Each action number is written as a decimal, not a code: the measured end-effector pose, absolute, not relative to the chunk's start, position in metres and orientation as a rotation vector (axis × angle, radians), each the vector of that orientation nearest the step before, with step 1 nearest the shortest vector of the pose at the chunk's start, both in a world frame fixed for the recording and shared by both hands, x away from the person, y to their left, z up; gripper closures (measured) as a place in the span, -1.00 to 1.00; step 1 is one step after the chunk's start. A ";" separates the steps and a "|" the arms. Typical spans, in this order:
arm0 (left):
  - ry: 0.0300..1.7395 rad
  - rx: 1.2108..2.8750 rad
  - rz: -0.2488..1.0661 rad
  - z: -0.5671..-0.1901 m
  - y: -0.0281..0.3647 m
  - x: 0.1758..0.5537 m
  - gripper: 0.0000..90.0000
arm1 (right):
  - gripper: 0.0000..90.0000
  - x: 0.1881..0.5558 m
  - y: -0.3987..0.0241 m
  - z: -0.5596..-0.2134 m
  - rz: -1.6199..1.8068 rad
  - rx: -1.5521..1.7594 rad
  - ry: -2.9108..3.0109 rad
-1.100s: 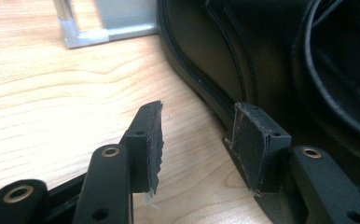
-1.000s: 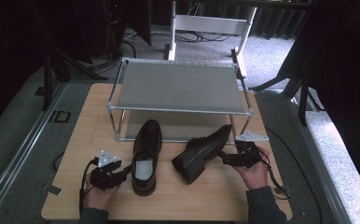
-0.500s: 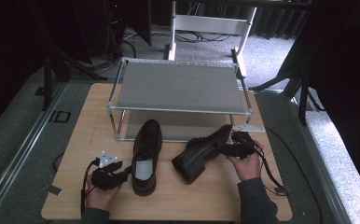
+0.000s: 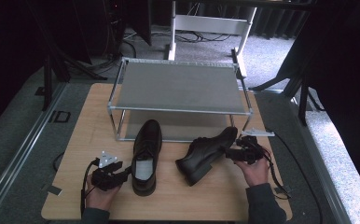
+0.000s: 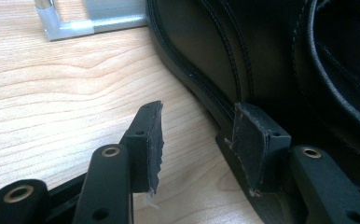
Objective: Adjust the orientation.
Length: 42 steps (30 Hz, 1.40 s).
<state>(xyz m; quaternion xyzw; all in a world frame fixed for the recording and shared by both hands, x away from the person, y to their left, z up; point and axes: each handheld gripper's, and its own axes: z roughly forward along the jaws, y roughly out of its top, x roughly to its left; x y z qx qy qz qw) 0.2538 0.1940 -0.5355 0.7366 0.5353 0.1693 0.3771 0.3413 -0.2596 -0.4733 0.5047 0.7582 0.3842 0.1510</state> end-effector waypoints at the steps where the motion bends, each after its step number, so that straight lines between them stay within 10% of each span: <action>1: 1.370 1.884 0.433 -0.536 0.194 0.254 0.18 | -0.45 0.339 -0.263 -0.474 1.110 1.453 2.185; 17: 1.379 1.894 0.430 -0.537 0.193 0.255 0.18 | 0.10 0.329 -0.290 -0.518 0.917 1.525 2.268; 42: 1.386 1.923 0.390 -0.543 0.191 0.261 0.28 | -0.29 0.294 -0.265 -0.467 1.147 1.363 2.279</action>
